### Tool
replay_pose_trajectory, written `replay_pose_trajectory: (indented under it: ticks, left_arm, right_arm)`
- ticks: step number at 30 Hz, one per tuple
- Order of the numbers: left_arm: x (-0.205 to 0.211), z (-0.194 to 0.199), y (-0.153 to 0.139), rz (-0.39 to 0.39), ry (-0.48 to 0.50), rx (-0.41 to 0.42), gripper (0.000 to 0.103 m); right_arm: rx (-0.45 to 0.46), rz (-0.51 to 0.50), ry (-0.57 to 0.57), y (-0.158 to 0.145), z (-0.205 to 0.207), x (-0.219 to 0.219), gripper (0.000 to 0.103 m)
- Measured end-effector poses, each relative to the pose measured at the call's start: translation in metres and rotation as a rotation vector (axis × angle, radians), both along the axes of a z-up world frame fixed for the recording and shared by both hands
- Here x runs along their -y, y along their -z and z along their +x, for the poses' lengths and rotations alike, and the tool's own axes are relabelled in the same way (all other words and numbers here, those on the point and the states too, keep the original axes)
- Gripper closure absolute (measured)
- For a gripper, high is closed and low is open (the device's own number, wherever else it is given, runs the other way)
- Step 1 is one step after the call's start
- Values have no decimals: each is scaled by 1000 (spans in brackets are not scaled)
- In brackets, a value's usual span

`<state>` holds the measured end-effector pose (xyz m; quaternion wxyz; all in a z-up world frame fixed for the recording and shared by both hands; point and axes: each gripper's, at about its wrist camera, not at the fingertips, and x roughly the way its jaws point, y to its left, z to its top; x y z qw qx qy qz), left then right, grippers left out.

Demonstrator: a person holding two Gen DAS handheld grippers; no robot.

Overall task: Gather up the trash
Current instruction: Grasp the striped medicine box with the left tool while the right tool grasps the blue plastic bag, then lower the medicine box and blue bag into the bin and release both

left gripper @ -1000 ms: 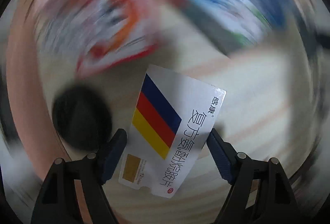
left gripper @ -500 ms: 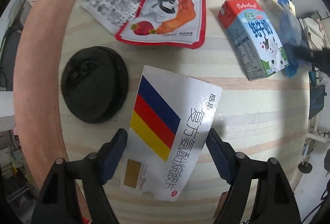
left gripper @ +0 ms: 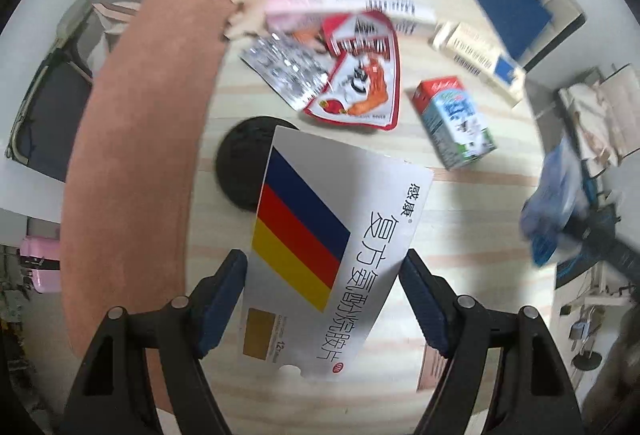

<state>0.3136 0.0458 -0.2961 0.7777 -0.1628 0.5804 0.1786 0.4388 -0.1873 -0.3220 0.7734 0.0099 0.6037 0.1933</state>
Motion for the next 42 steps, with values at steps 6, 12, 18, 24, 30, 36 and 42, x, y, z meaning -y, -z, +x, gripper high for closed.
replay_pose_trajectory:
  ticks: [6, 12, 18, 24, 30, 36, 42]
  left_arm:
    - [15, -68, -33, -25, -10, 144, 27]
    - [28, -162, -37, -66, 22, 188, 27]
    - [41, -239, 0, -165, 14, 91, 27]
    - [64, -299, 91, -309, -35, -42, 27]
    - [65, -298, 230, -394, -87, -118, 27]
    - [55, -277, 354, -349, -57, -173, 12]
    - [45, -286, 411, -254, -38, -194, 2]
  right_arm:
    - [61, 32, 21, -29, -100, 5, 89]
    - [88, 27, 85, -36, -216, 20, 89]
    - [-18, 7, 105, 6, -315, 38, 89]
    - [-188, -19, 112, 114, -382, 68, 89]
    - [-312, -12, 121, 253, -395, 76, 89]
    - [-383, -45, 41, 401, -384, 52, 89]
    - [-418, -104, -9, 480, -383, 29, 51]
